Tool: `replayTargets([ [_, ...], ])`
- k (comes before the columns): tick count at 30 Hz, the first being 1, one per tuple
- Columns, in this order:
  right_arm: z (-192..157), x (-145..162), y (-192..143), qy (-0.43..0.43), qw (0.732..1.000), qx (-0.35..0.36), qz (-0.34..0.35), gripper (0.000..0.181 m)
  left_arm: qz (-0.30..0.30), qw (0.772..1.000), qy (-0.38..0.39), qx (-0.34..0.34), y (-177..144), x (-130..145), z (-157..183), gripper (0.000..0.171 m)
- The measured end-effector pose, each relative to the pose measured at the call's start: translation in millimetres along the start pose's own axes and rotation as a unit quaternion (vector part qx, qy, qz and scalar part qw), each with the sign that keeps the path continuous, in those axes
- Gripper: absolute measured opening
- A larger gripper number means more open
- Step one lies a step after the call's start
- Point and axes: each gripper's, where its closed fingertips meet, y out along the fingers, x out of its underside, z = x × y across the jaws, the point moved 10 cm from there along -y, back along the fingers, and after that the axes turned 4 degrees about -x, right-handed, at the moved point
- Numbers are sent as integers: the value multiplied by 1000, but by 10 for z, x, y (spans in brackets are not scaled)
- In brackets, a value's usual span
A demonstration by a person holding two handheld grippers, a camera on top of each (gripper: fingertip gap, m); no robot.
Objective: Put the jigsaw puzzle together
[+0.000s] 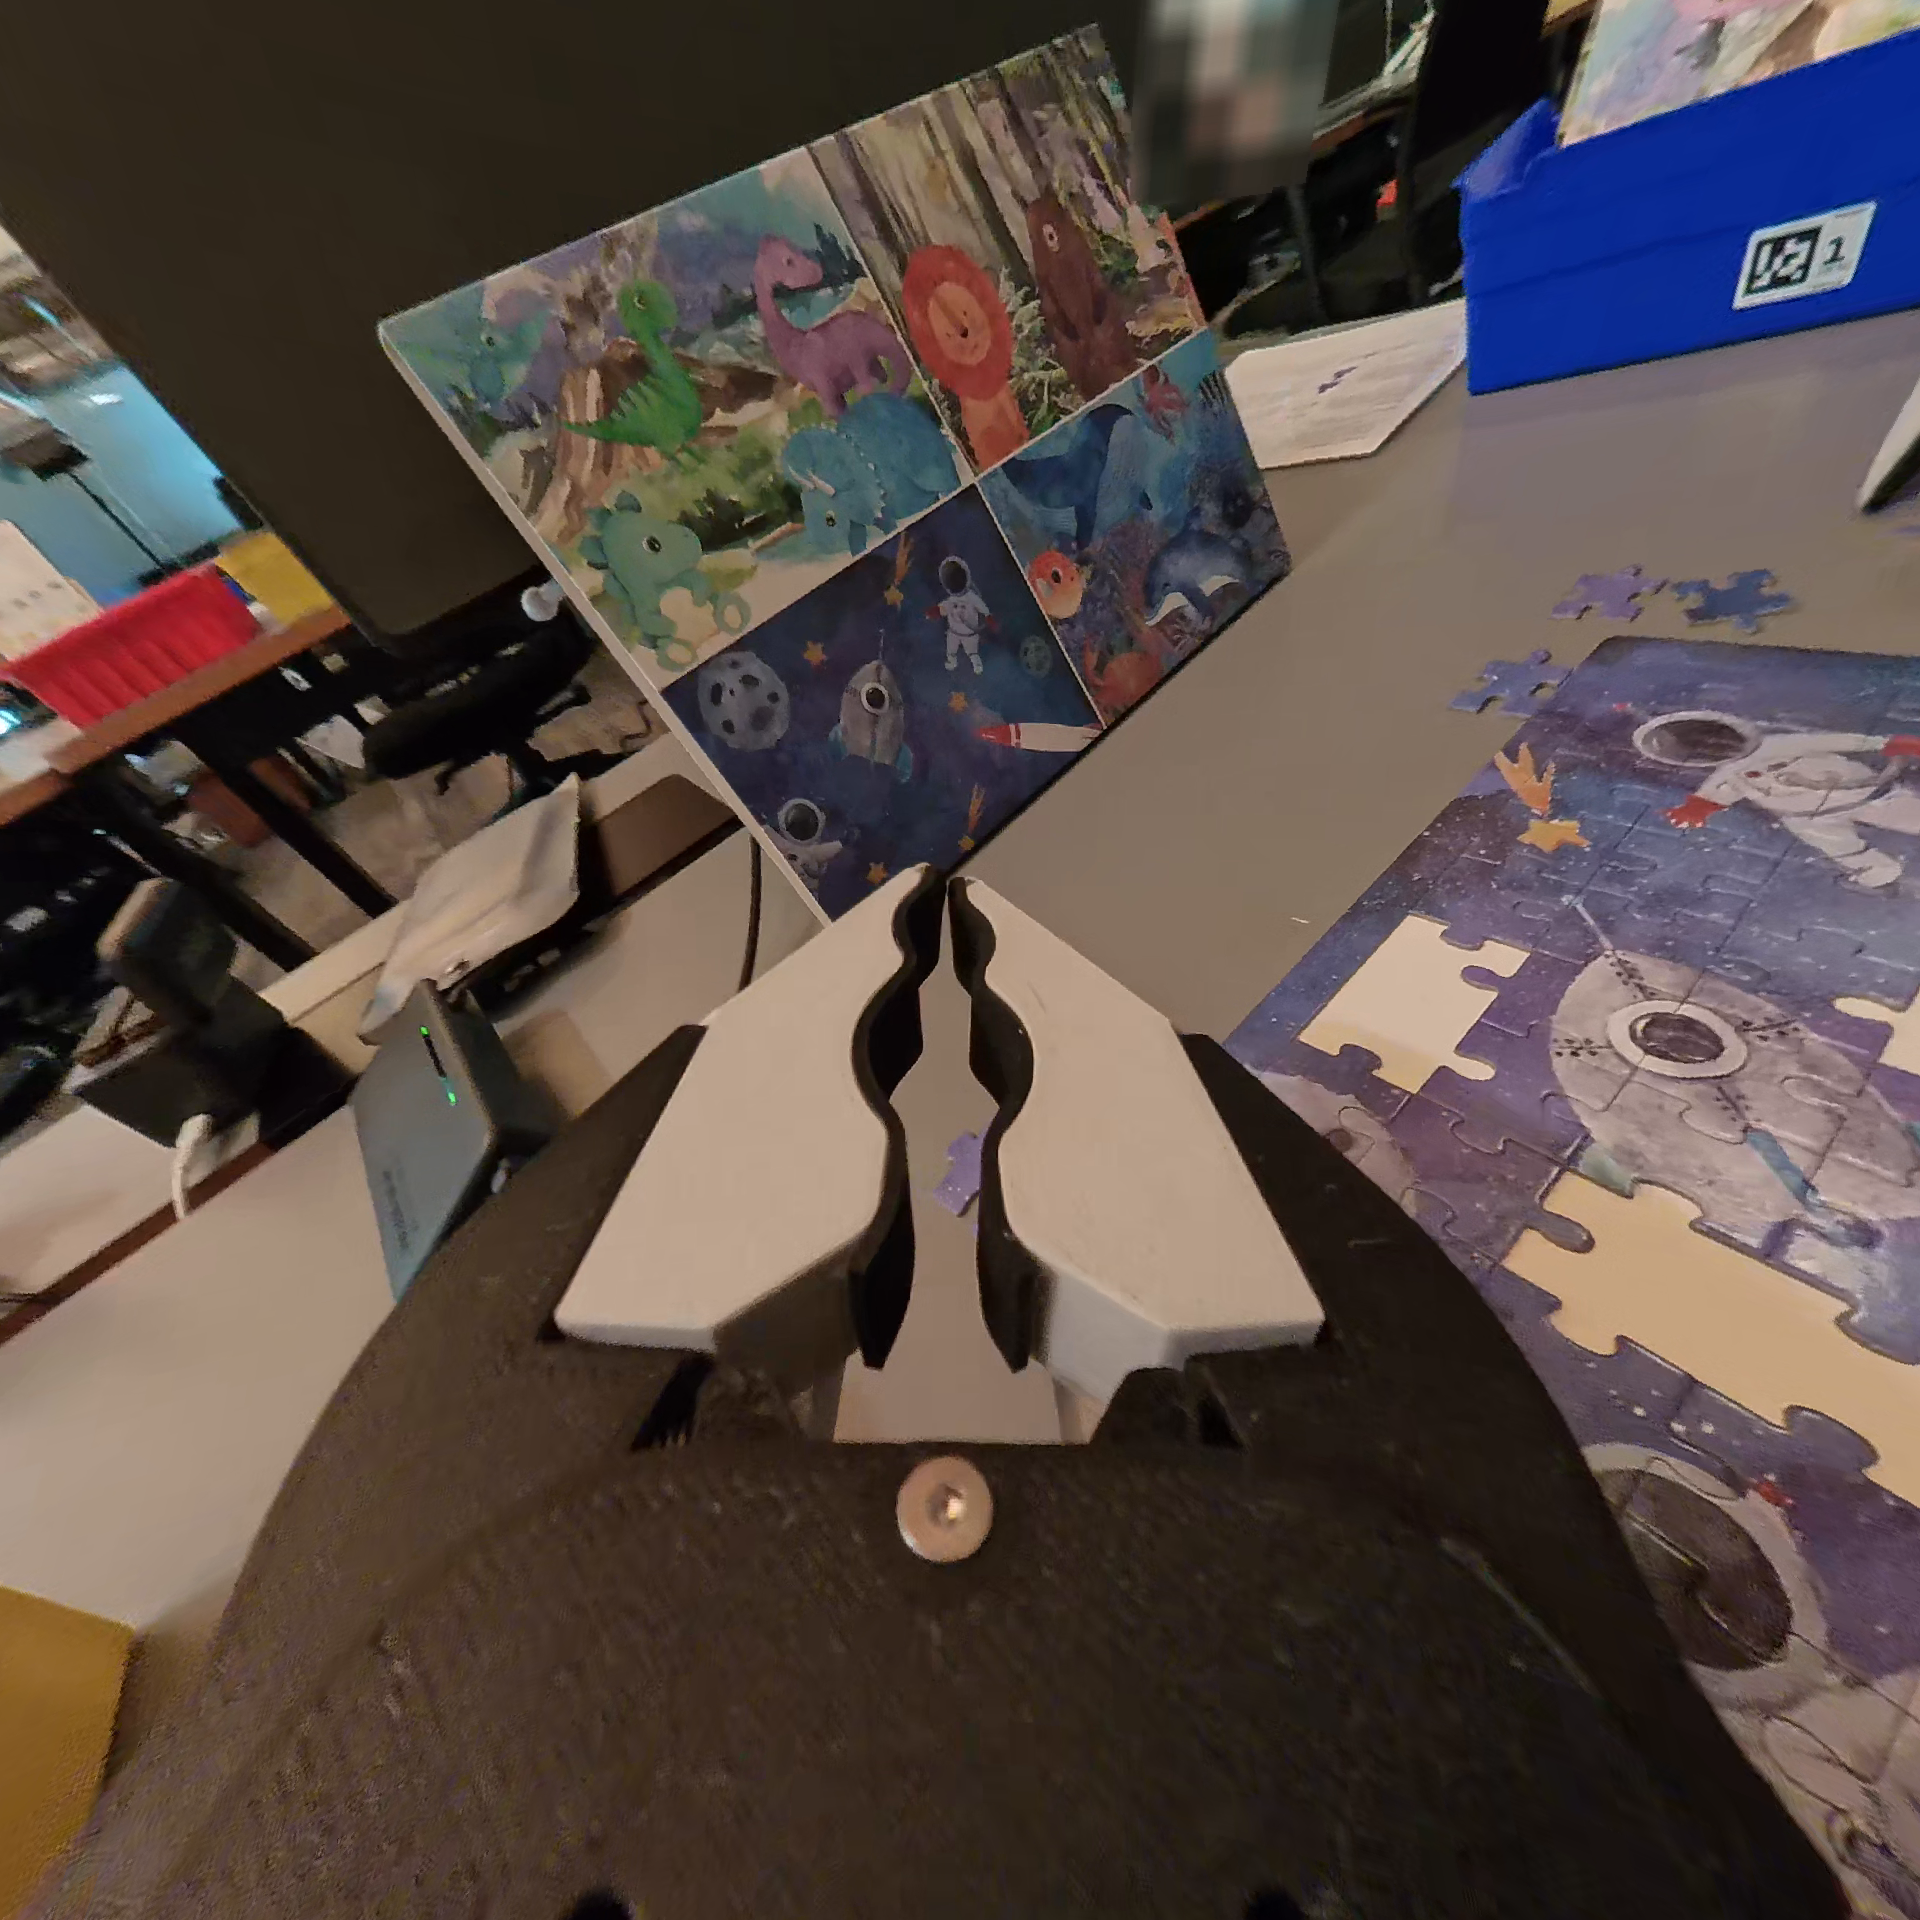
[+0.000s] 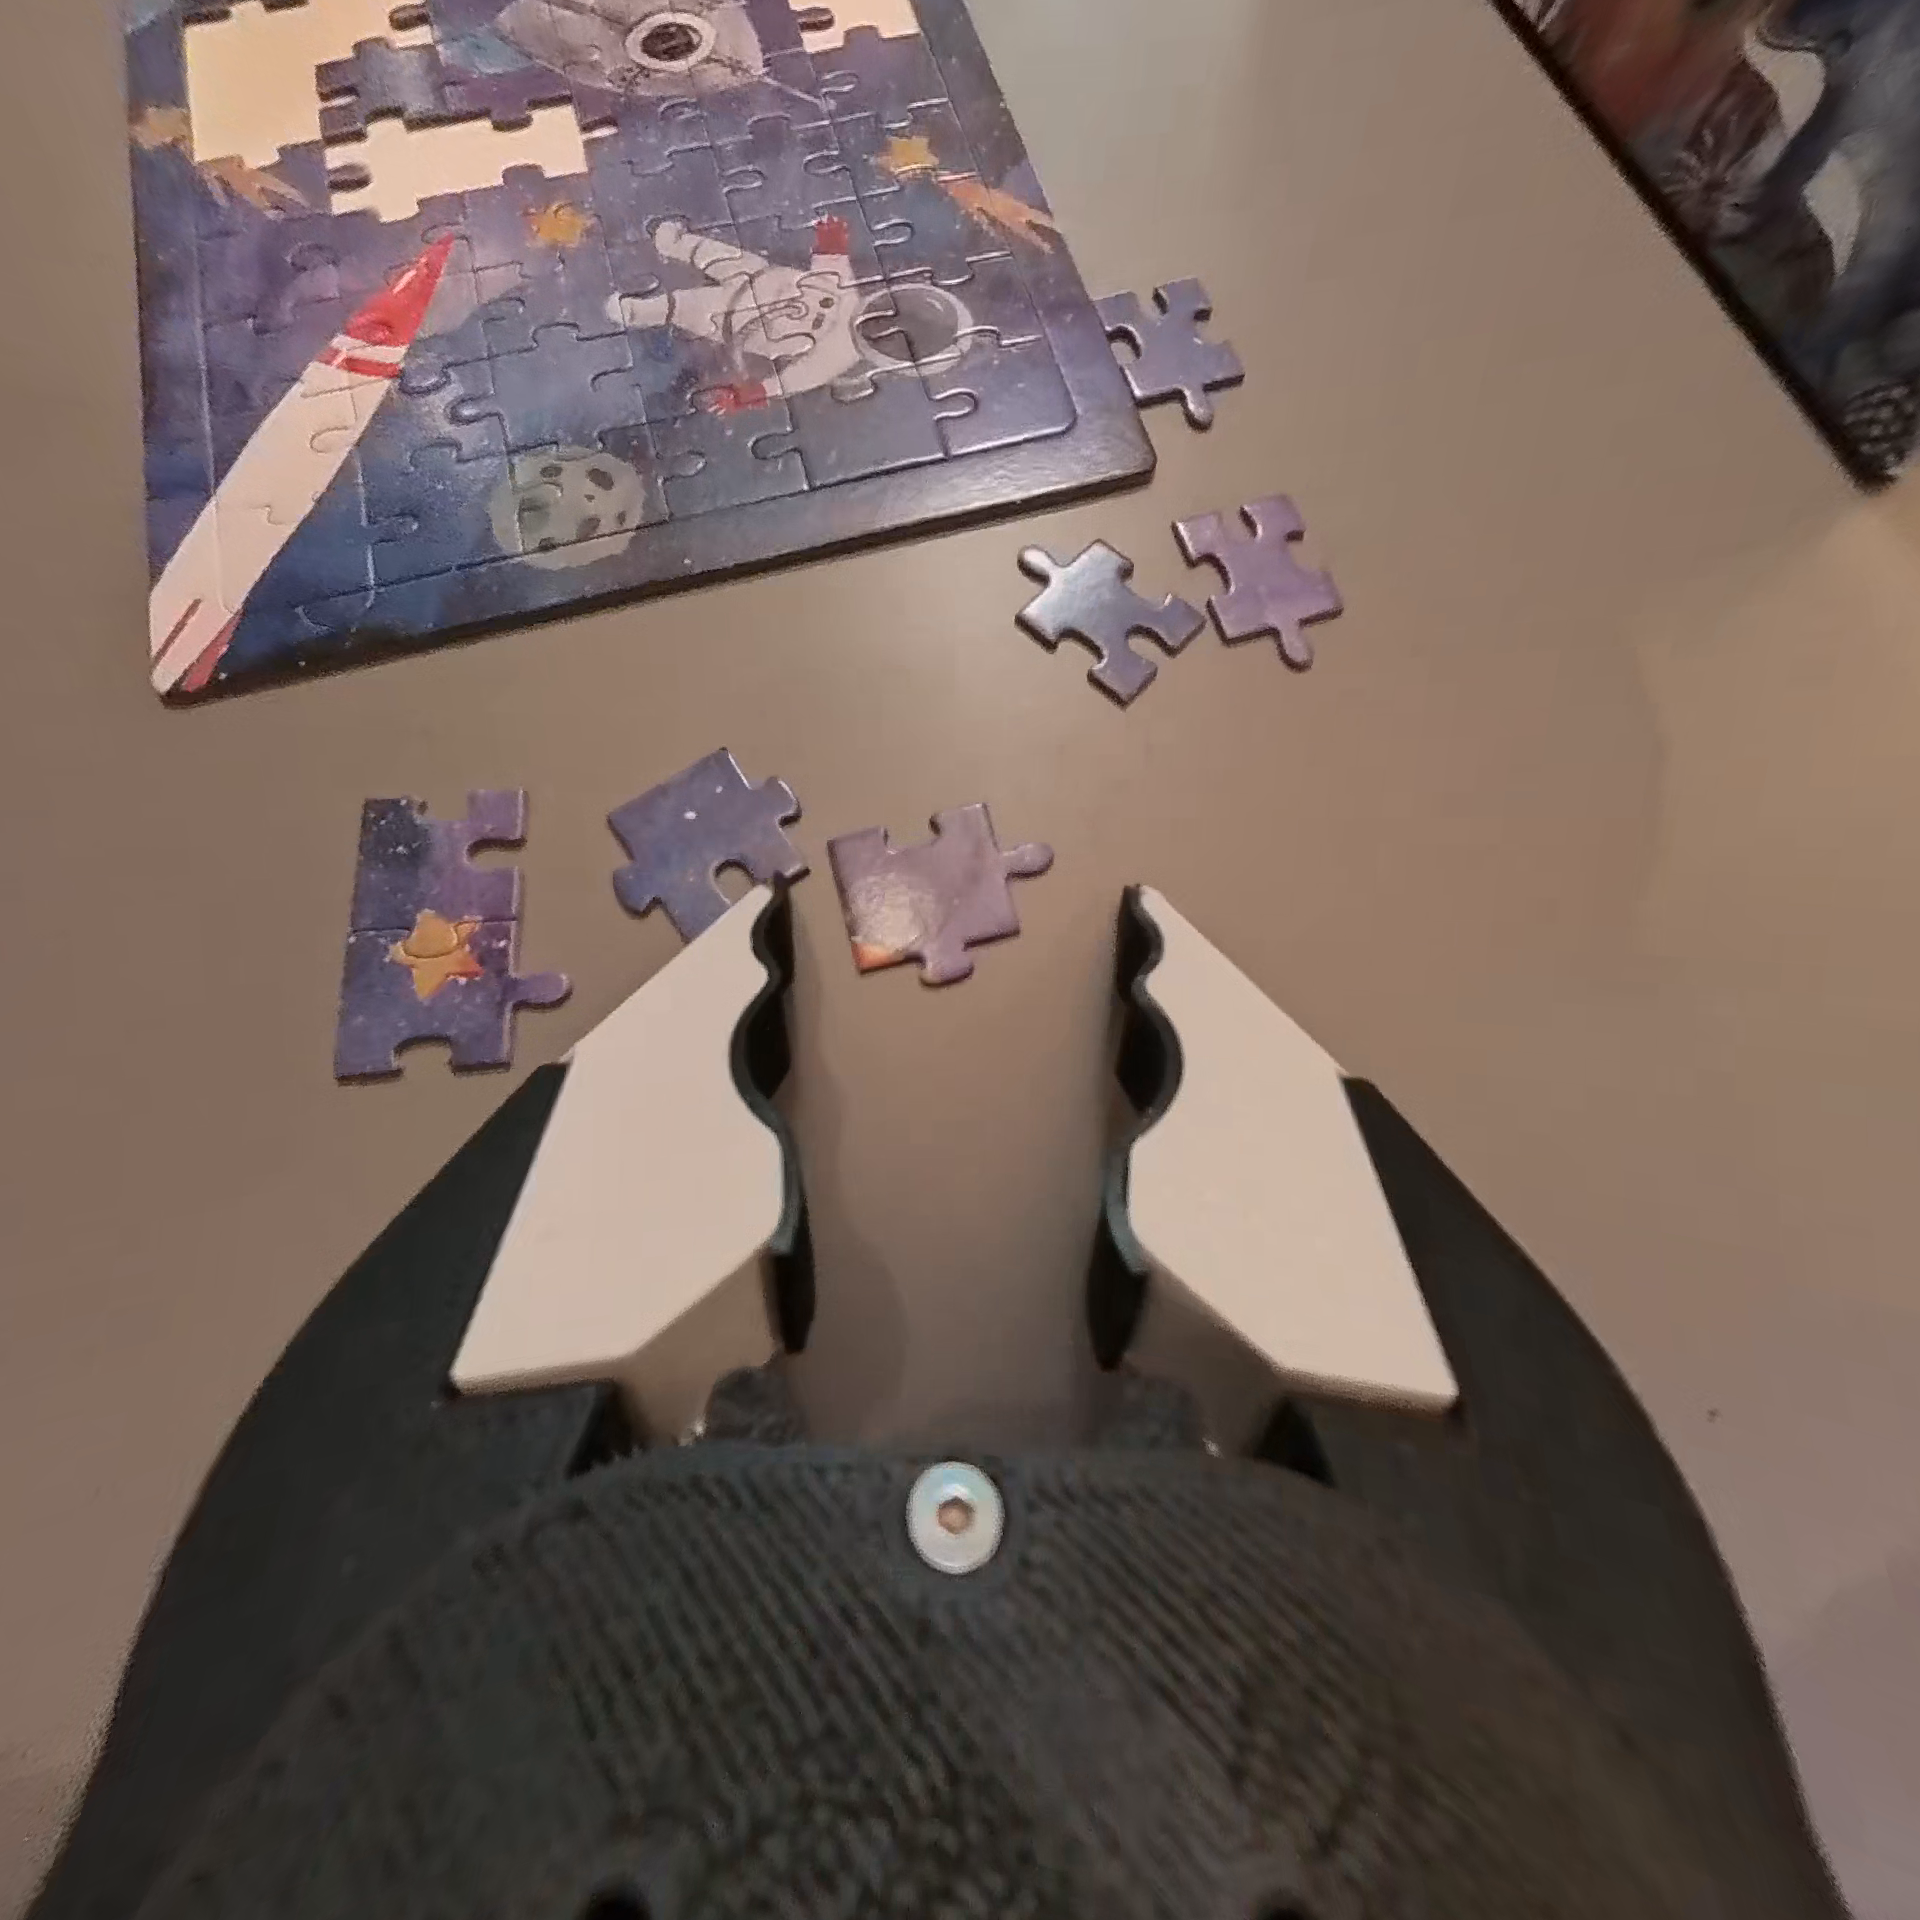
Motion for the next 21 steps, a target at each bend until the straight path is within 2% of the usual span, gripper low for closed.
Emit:
replayTargets([
  [4,34,-60,14,-19,999,-26,-19,31,-16,1000,22,-2,31,28,35,0],
  [9,22,-79,23,-18,999,-20,-23,29,-17,1000,24,-1,37,35,34,0],
  [14,-32,-98,-8,-14,1000,14,5,29,-12,1000,14,2,27,32,13,1],
  [18,-163,-374,-83,0,996,15,90,29,-7,1000,7,2,19,22,3,2],
  [21,-414,-679,33,10,990,14,137,29,-3,1000,5,4,11,6,9,2],
])
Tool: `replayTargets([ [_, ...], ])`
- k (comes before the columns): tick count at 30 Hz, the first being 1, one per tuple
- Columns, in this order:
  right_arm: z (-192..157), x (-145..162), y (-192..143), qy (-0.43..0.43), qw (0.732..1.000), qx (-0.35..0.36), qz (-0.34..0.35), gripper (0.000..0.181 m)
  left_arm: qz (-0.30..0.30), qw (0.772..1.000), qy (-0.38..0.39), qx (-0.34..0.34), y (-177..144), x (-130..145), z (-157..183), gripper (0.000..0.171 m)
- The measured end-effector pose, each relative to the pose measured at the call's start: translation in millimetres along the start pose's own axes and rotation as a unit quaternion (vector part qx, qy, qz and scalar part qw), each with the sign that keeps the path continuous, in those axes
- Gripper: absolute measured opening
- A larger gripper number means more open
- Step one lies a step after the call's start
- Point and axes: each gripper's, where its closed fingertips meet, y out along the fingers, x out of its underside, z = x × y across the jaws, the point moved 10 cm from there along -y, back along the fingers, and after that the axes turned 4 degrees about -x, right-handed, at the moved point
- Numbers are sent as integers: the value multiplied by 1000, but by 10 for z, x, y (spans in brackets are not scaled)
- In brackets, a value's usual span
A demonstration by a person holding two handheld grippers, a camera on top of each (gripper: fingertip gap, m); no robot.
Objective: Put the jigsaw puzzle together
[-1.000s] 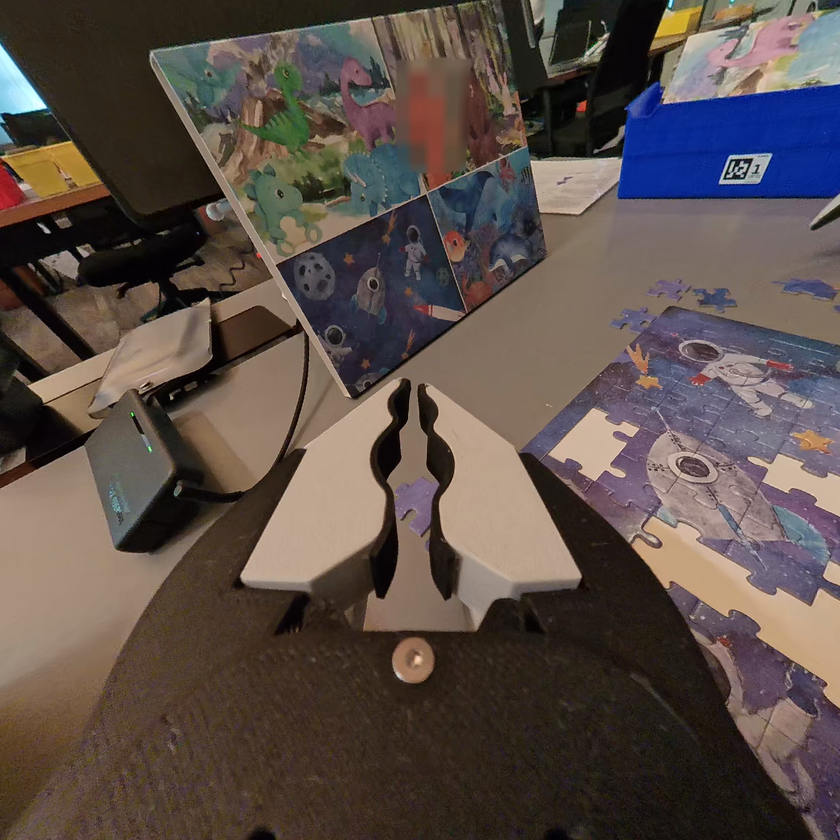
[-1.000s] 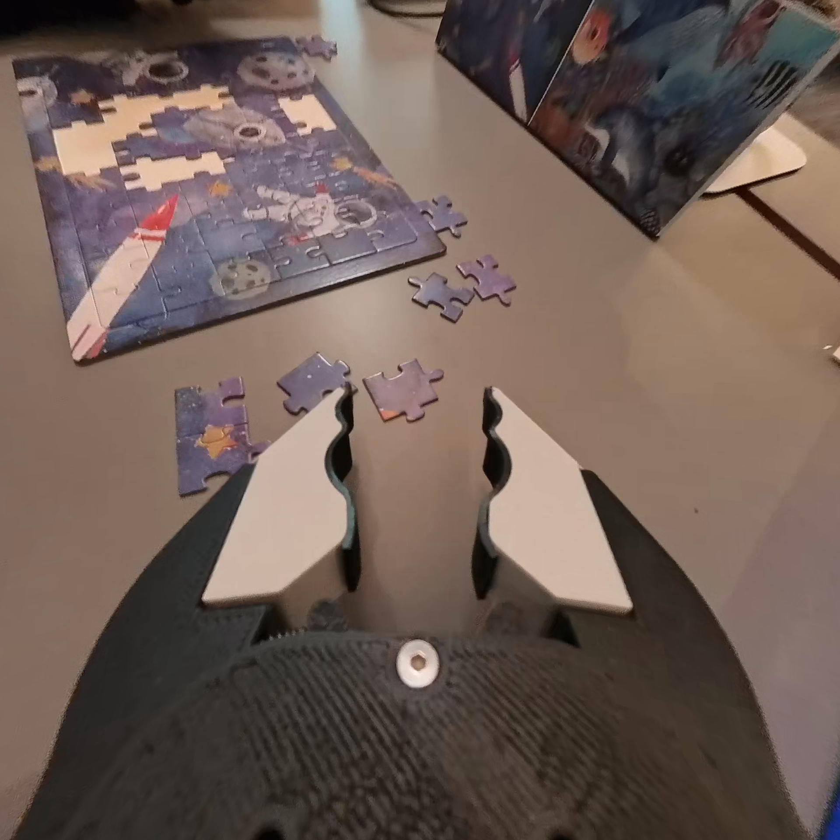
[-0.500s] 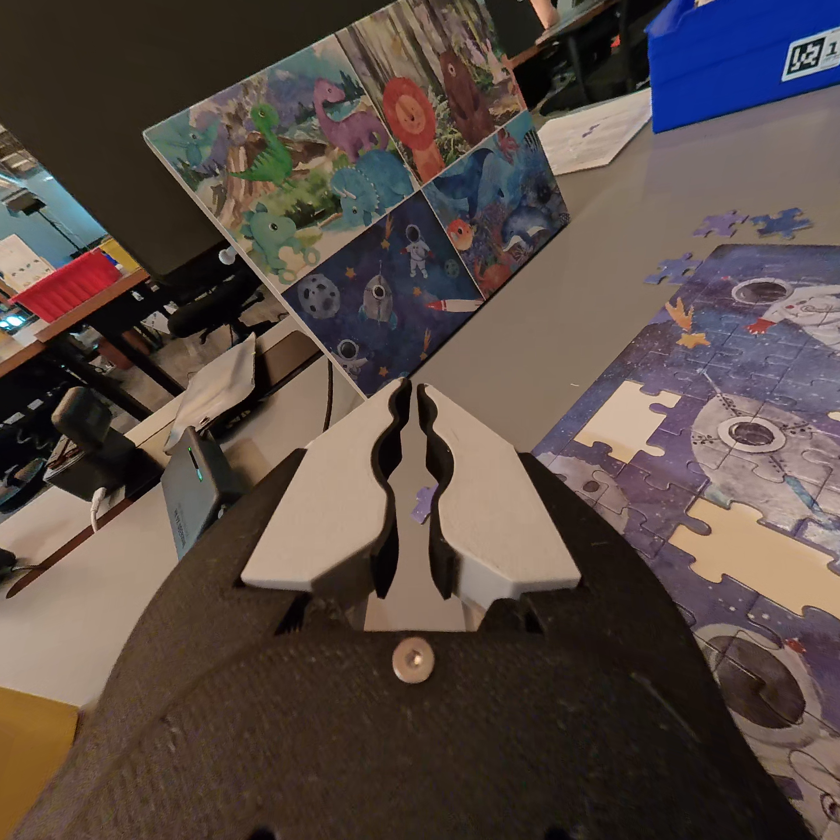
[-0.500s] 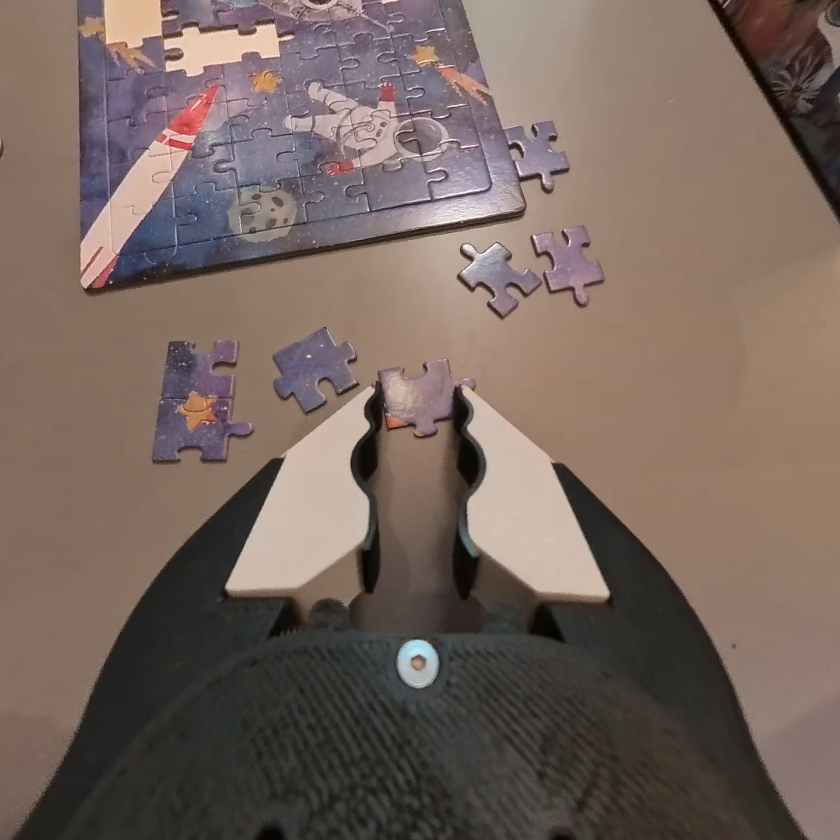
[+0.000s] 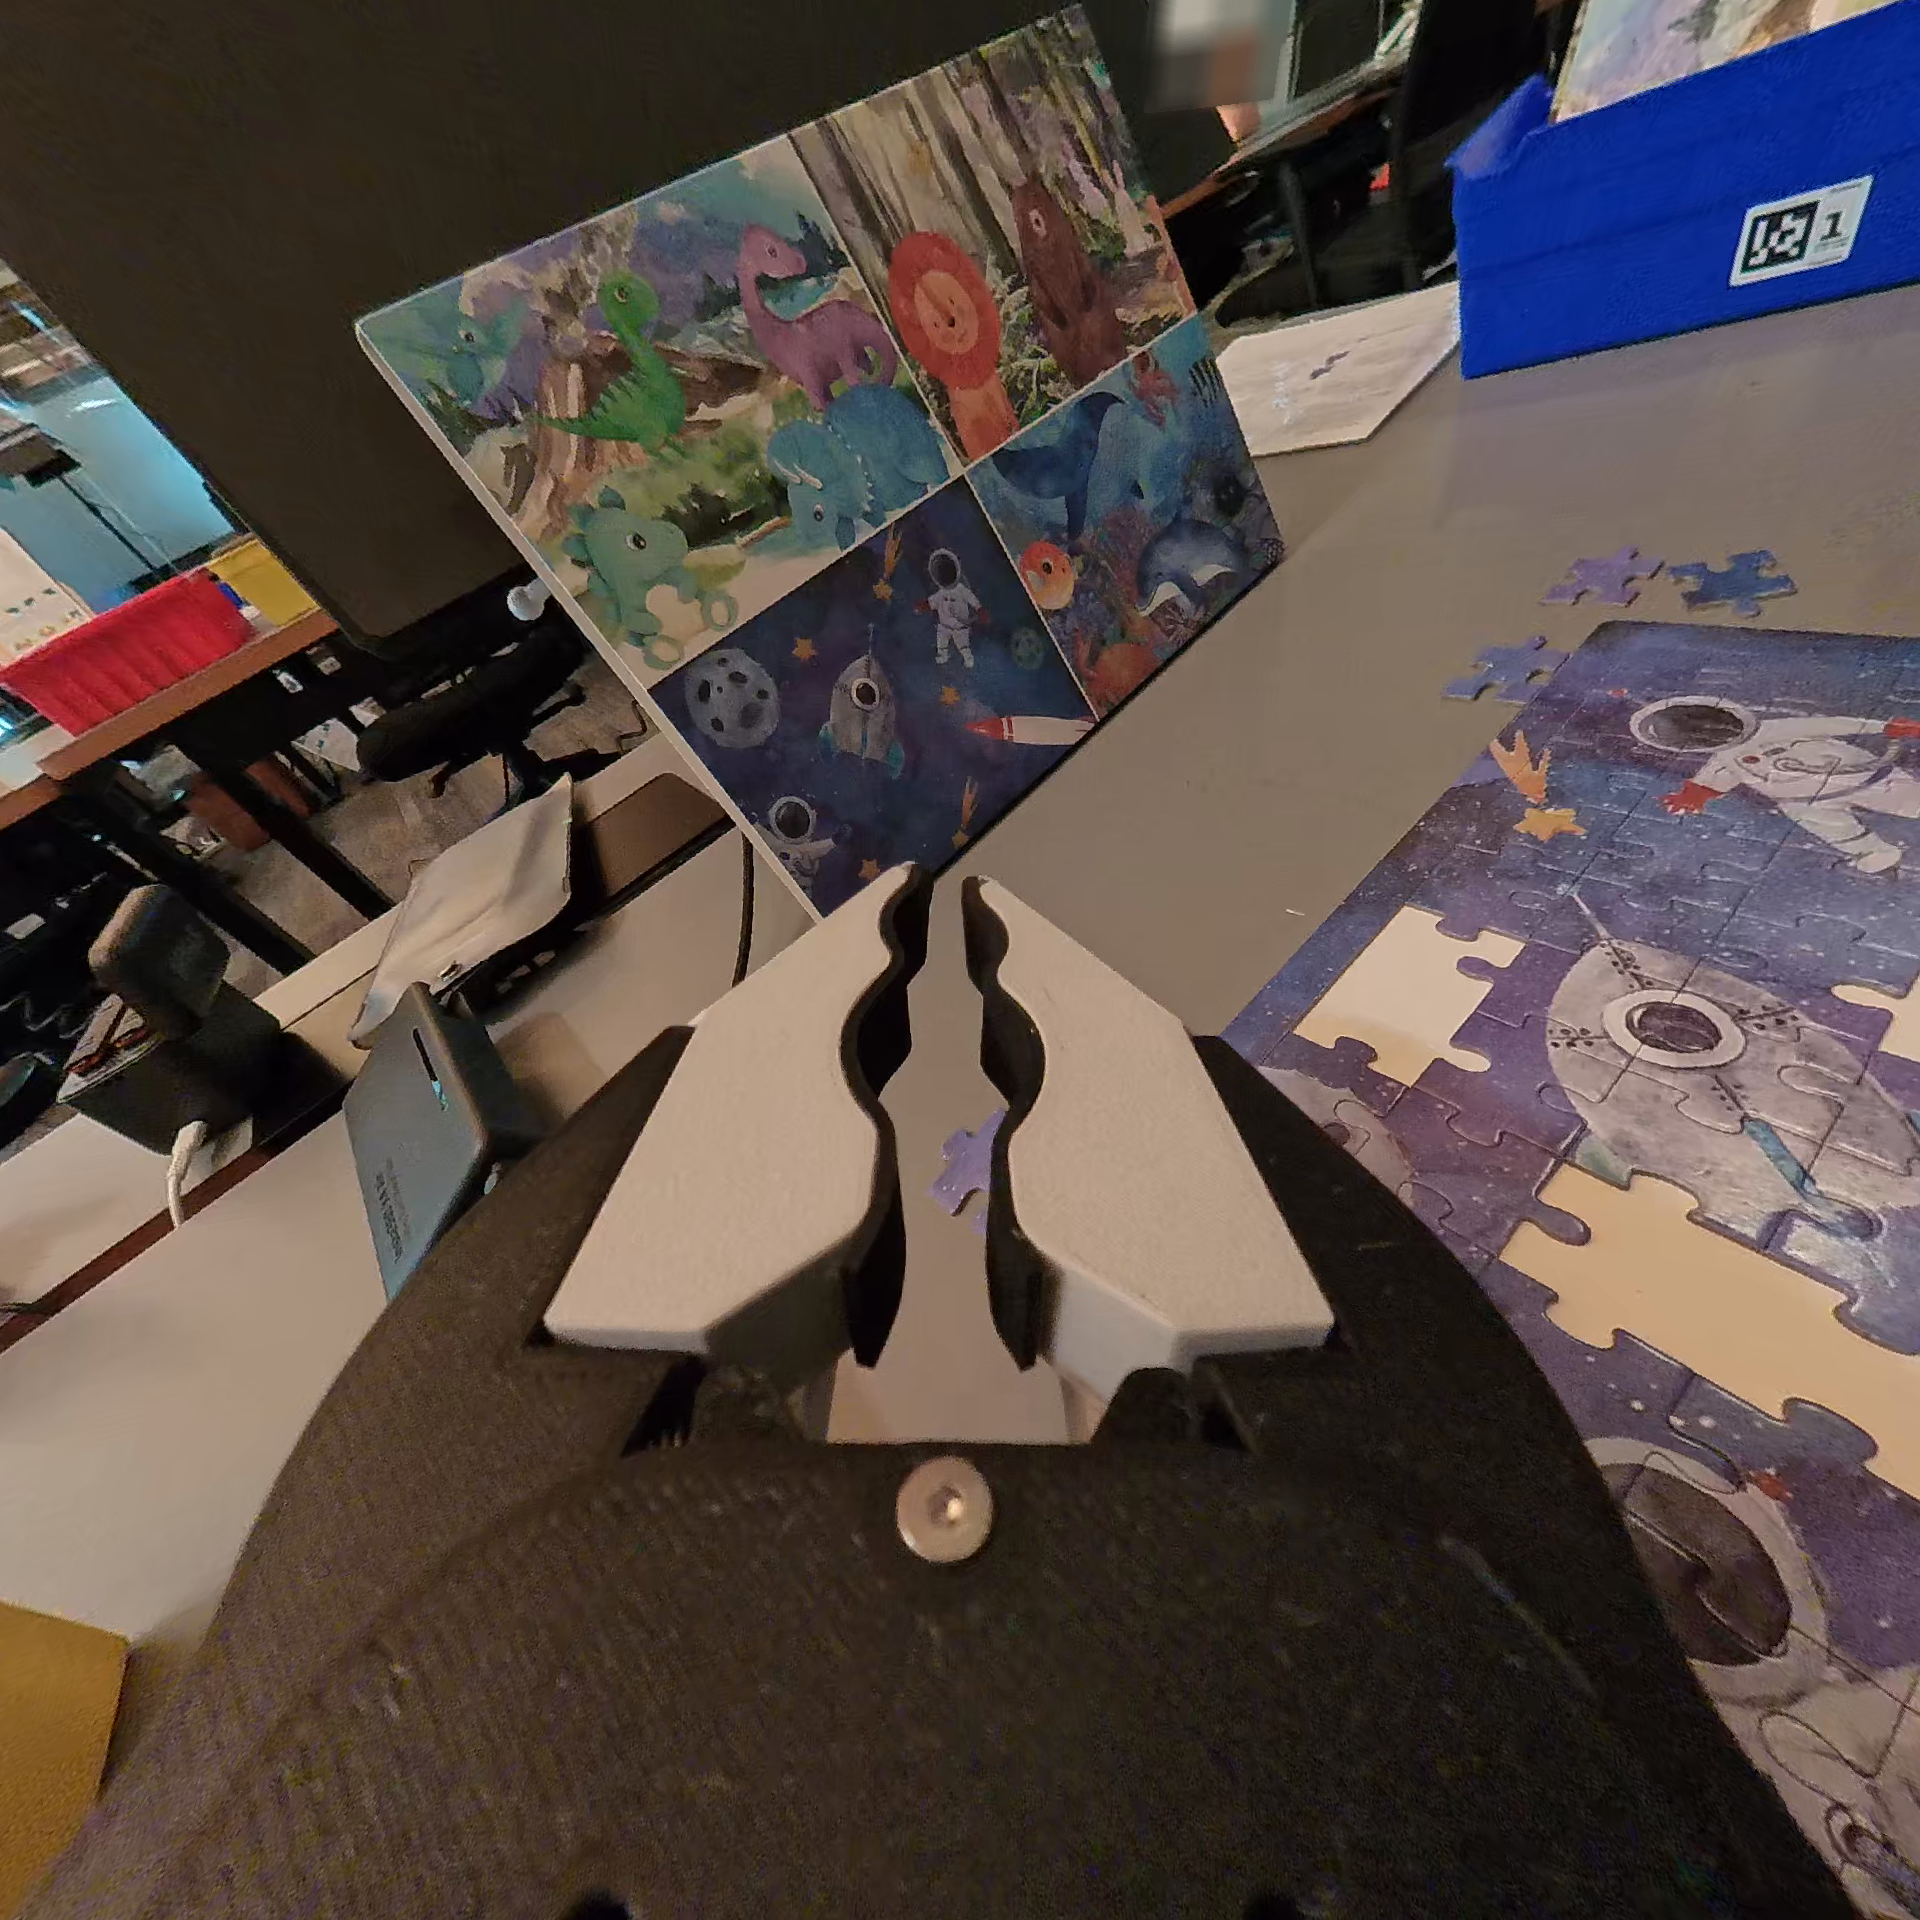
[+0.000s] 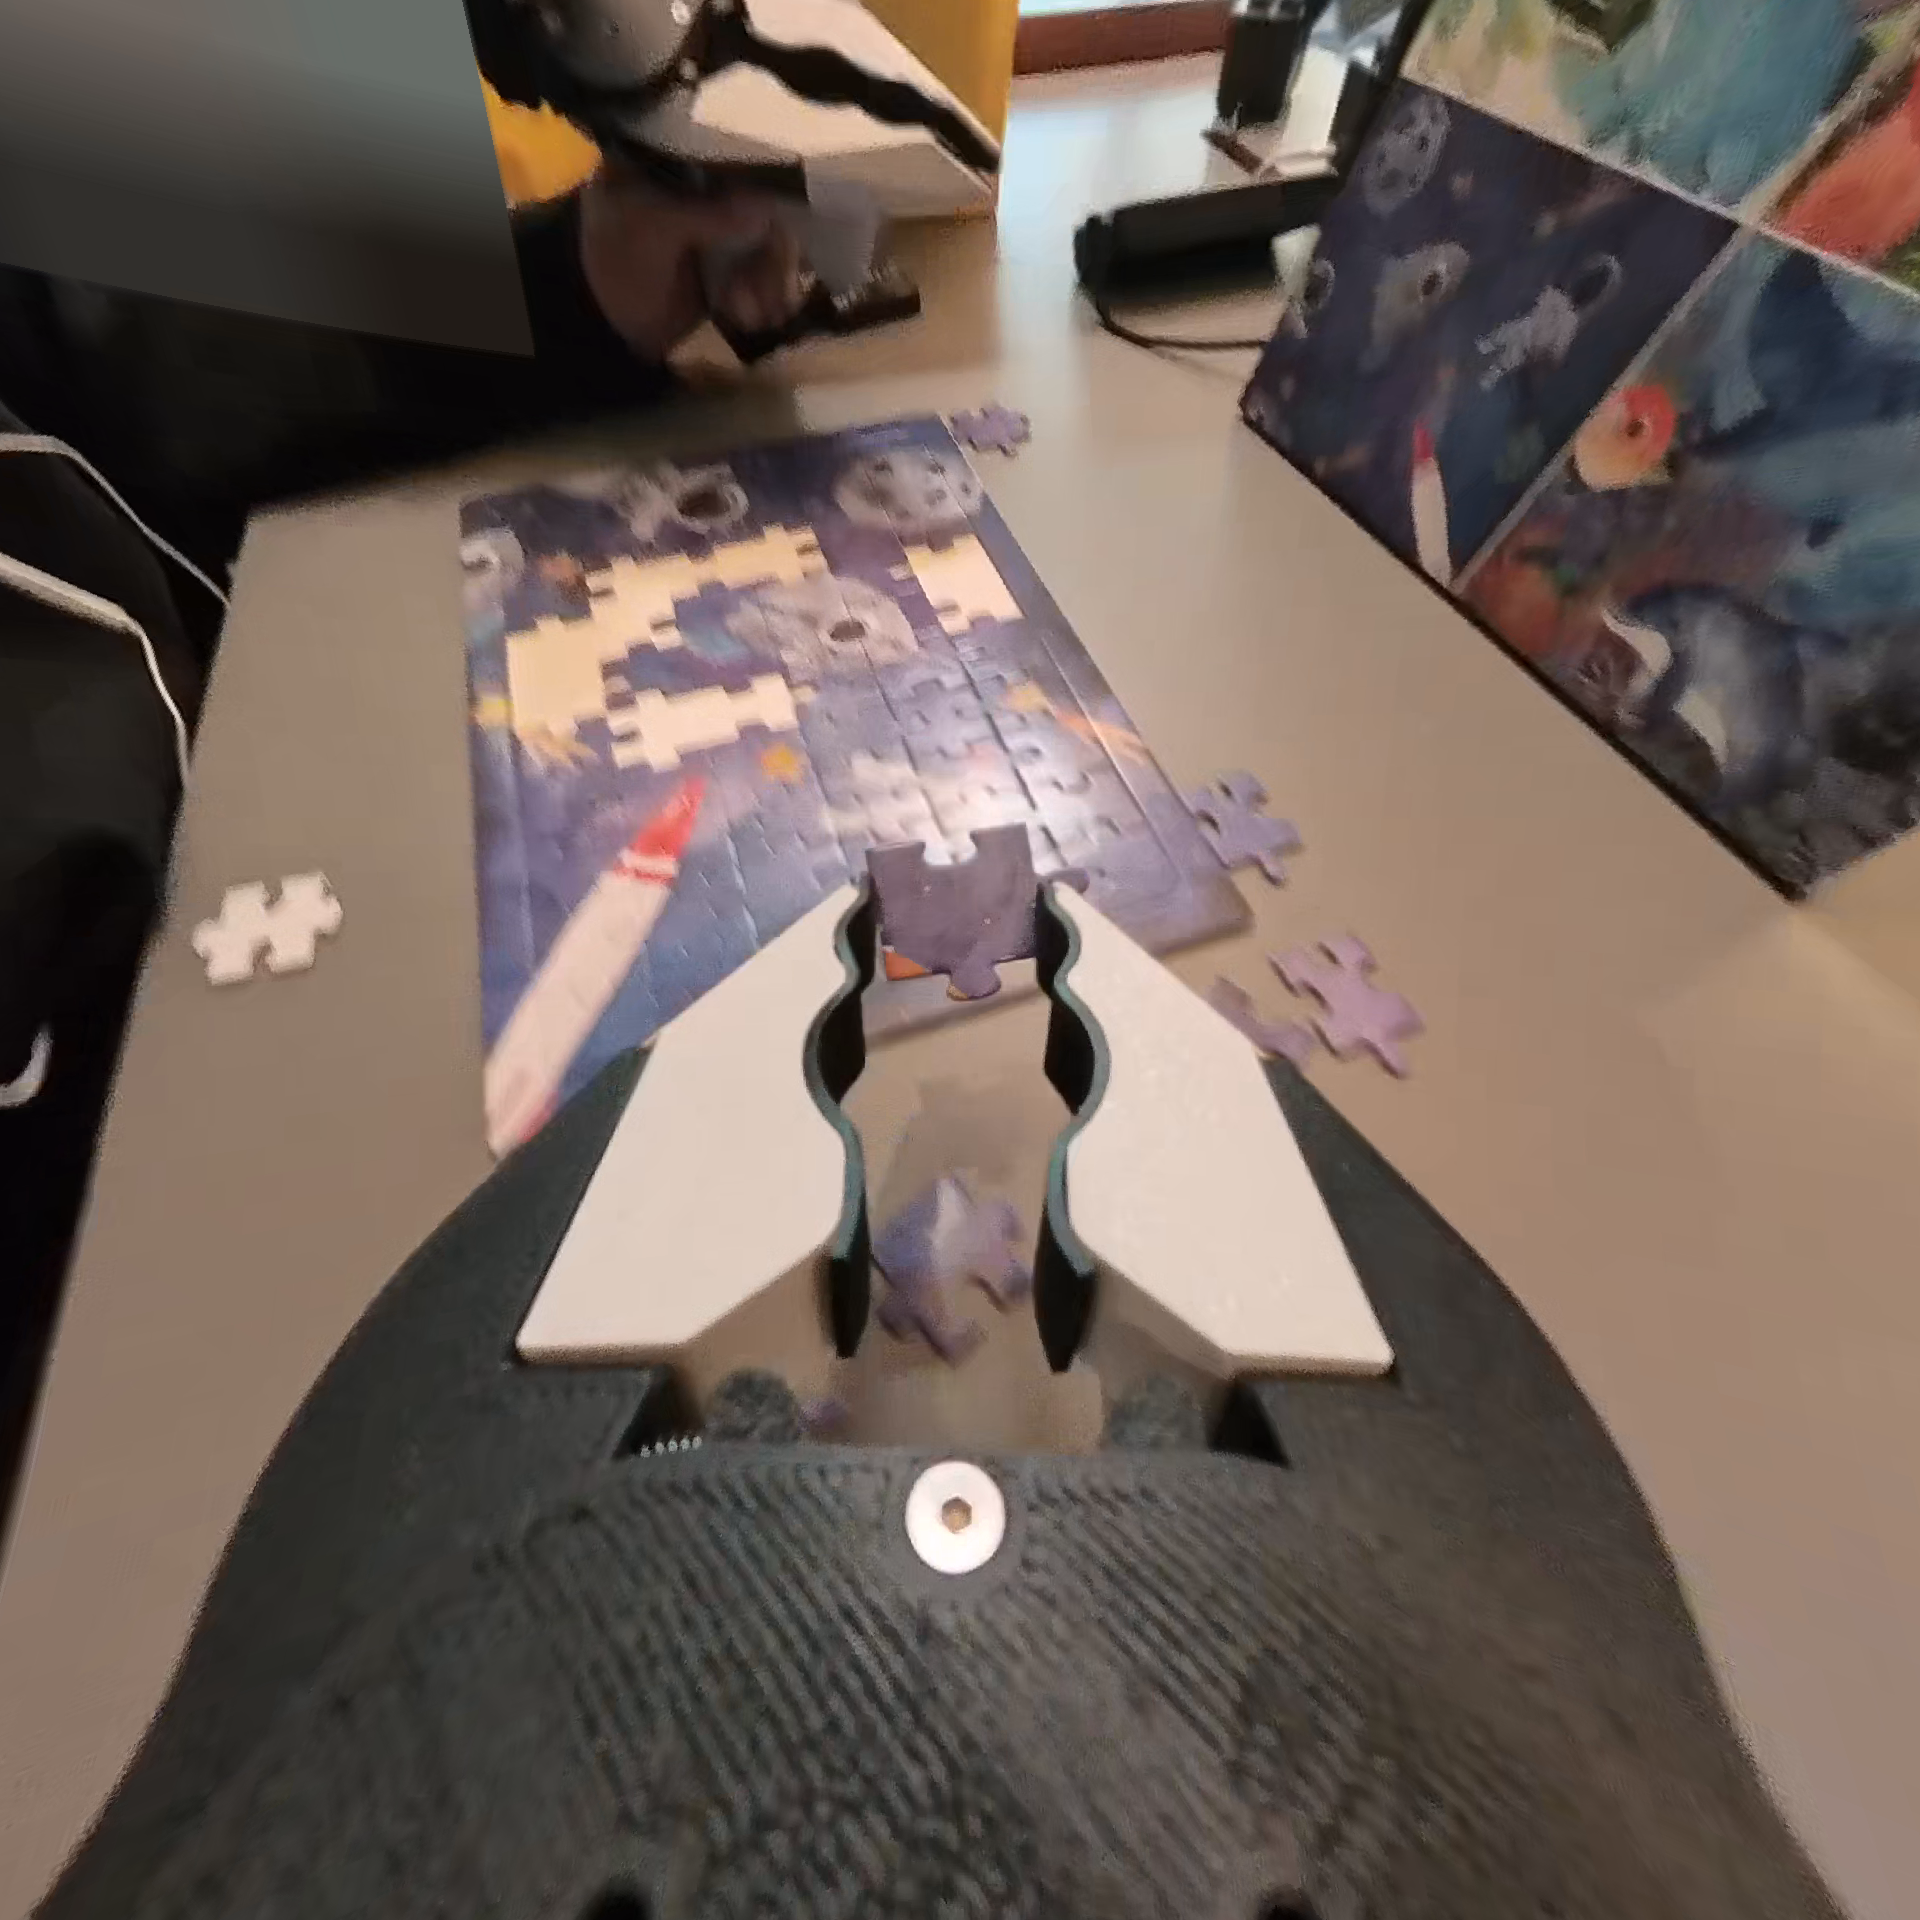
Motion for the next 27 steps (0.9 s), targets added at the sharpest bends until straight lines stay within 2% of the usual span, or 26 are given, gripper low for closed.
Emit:
replayTargets([
  [4,-543,-241,500,18,1000,-11,3,29,9,1000,-2,3,-19,-31,8,3],
  [5,-700,-291,640,15,1000,-19,0,0,11,1000,-3,5,-25,-40,9,4],
  [8,-1063,-399,1025,1,1000,-10,-19,0,20,1000,-11,15,-39,-75,21,5],
  [10,-1203,-408,1221,-11,998,-5,-60,5,26,999,-19,25,-49,-103,43,6],
  [12,-1230,-407,1273,-13,995,18,-93,6,32,999,-23,35,-63,-132,79,7],
  [15,-1105,-386,1097,-1,995,56,-83,9,40,998,-25,51,-83,-183,155,8],
  [17,-954,-328,984,22,994,73,-74,24,43,997,-26,66,-86,-222,220,9],
  [20,-787,-234,993,56,992,66,-91,46,43,995,-21,89,-79,-258,335,10],
  [23,-738,-201,1134,38,990,64,-117,47,39,993,-12,108,-67,-266,436,10],
  [26,-724,-173,1276,7,982,74,-172,47,32,993,-5,117,-49,-253,486,11],
  [27,-722,-181,1289,6,982,73,-173,42,30,993,-4,117,-45,-250,487,11],
])
